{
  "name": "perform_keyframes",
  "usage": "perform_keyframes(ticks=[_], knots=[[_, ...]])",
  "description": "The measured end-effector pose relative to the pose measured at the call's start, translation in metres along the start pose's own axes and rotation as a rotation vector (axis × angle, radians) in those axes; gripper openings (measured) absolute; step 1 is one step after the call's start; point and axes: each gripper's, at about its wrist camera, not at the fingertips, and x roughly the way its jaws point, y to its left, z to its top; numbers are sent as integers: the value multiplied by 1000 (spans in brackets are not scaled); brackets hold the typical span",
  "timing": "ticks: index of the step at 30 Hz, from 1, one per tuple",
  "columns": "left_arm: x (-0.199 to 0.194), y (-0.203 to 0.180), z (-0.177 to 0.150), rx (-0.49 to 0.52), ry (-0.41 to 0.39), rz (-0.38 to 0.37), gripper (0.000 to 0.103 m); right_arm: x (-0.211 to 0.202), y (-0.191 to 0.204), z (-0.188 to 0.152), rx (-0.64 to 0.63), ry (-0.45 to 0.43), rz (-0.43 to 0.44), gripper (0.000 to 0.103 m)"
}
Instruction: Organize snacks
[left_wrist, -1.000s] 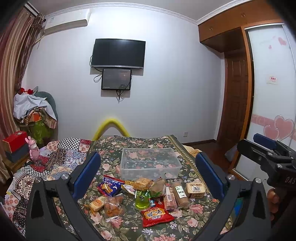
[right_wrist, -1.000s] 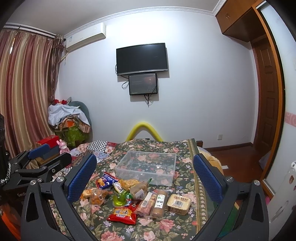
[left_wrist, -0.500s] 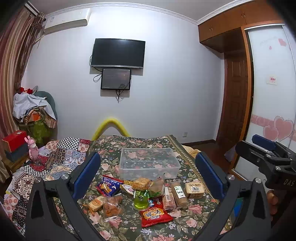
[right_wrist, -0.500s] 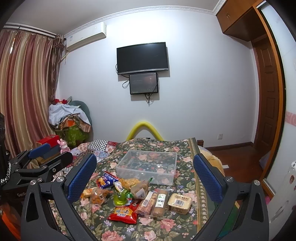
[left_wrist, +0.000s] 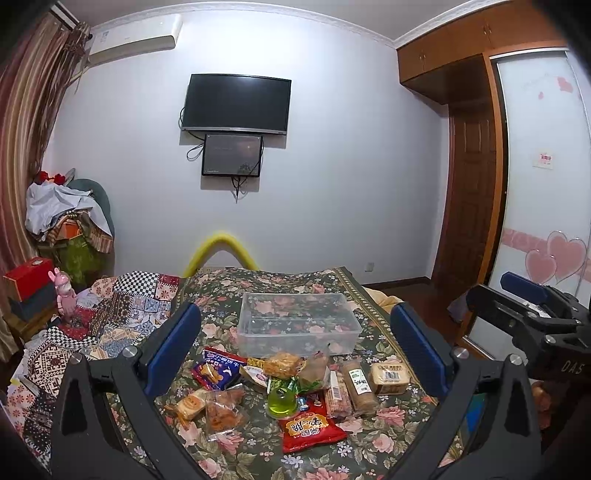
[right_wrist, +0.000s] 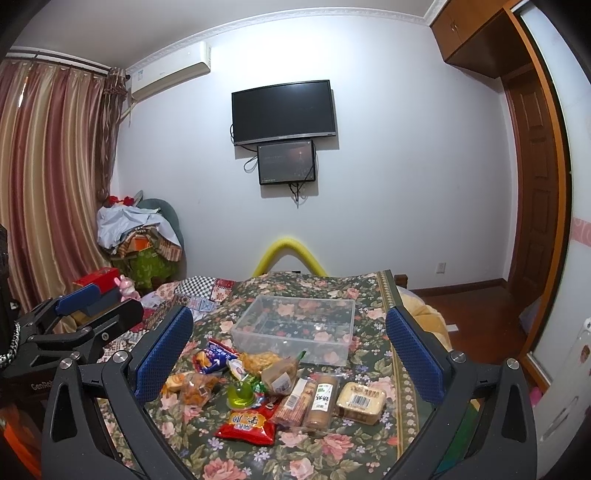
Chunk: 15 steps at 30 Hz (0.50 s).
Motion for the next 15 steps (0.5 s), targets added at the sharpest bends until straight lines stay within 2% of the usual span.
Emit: perform_keyframes(ticks=[8,15], knots=[[14,5,-8,1,30,-3,103,9,-3,-4,2,21,-3,103],[42,20,-24,-9,101,12,103,29,-13,-16,8,79,-18,103]])
